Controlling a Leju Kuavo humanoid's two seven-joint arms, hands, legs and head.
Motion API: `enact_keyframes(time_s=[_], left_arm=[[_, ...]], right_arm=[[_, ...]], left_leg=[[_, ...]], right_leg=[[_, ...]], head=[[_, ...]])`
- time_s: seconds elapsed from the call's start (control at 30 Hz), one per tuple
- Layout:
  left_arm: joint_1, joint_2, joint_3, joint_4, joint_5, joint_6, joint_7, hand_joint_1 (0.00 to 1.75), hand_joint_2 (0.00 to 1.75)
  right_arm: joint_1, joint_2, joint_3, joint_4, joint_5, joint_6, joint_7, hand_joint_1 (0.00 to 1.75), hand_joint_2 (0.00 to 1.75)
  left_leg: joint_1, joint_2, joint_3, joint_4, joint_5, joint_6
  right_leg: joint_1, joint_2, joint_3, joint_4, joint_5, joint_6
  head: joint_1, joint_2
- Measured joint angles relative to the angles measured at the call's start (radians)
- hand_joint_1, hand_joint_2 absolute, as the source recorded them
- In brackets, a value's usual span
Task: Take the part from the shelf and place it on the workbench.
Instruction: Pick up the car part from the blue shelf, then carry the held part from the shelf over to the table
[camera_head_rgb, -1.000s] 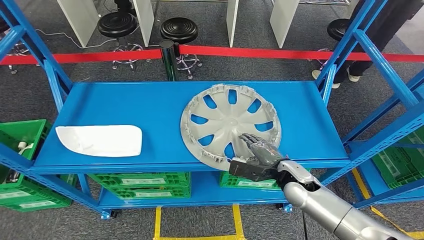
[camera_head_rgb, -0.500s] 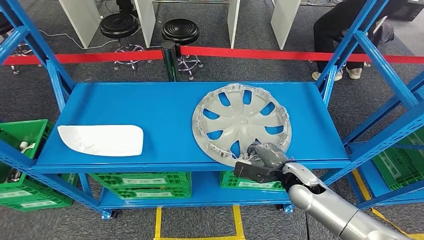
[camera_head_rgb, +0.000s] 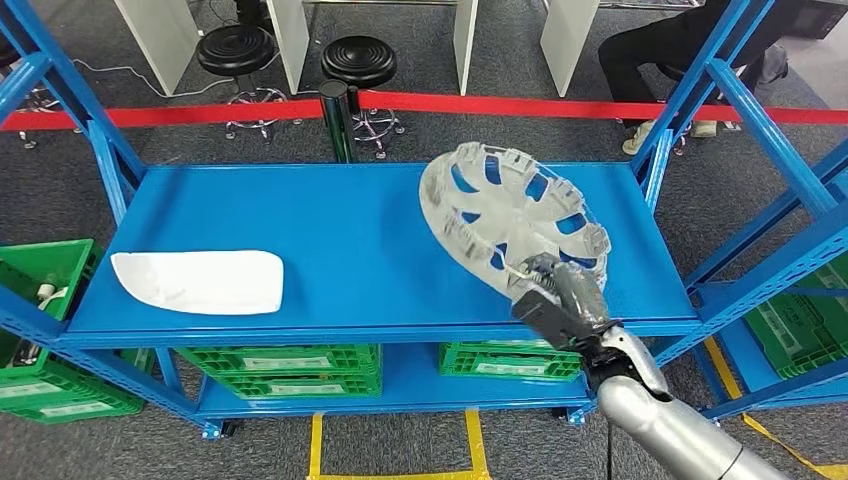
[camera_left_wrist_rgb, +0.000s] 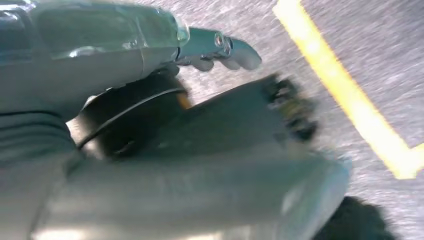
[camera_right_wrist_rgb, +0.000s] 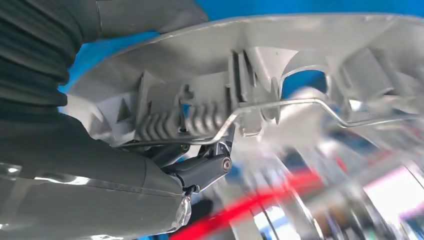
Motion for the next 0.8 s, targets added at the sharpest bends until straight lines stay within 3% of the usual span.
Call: enact_keyframes(time_s=[0.2,0.43,0.53,0.57,0.67,0.8], left_arm=[[0.001,-0.03,0.012,-0.007,0.061,0.04,-0.166,0.0,1.75],[0.0,-0.042,0.028,-0.008,0.074,0.049,-0.194,0.0,1.75],[-0.001,-0.044,0.03,-0.008,0.074,0.065,-0.211,0.0,0.44],[-0.002,-0.044,0.03,-0.008,0.075,0.073,-0.22,0.0,0.44],[-0.004,-0.043,0.034,-0.008,0.098,0.096,-0.24,0.0,1.75],[-0.005,-0.039,0.051,-0.008,0.145,0.104,-0.262,0.0,1.75]], right_arm=[[0.09,0.022,-0.149,-0.355,-0.117,-0.129,-0.07,1.75,1.75],[0.145,0.026,-0.249,-0.608,-0.126,-0.147,-0.096,1.75,1.75],[0.163,0.028,-0.274,-0.667,-0.169,-0.166,-0.145,1.75,1.75],[0.171,0.029,-0.283,-0.691,-0.199,-0.177,-0.176,1.75,1.75],[0.198,0.037,-0.313,-0.787,-0.328,-0.196,-0.293,1.75,1.75],[0.25,0.083,-0.344,-0.93,-0.522,-0.142,-0.525,1.75,1.75]], left_leg=[[0.0,0.001,-0.003,0.0,0.0,0.0],[0.0,0.001,-0.004,0.0,-0.001,-0.001],[0.0,0.001,-0.004,0.0,0.0,-0.001],[0.0,0.0,-0.004,0.0,0.0,-0.001],[0.0,-0.002,-0.005,0.0,0.0,-0.001],[0.001,-0.004,-0.005,0.0,-0.001,-0.002]], right_leg=[[0.0,0.0,-0.004,0.0,-0.001,-0.001],[0.0,0.001,-0.006,0.0,-0.001,-0.001],[0.0,0.001,-0.007,0.0,-0.001,-0.001],[0.0,0.001,-0.007,0.0,-0.001,-0.001],[0.0,0.001,-0.007,0.0,-0.001,-0.001],[0.0,0.001,-0.007,0.001,-0.003,-0.002]], head=[[-0.001,0.0],[-0.001,0.0],[-0.001,0.0],[-0.001,0.0],[-0.001,0.0],[-0.002,0.0]])
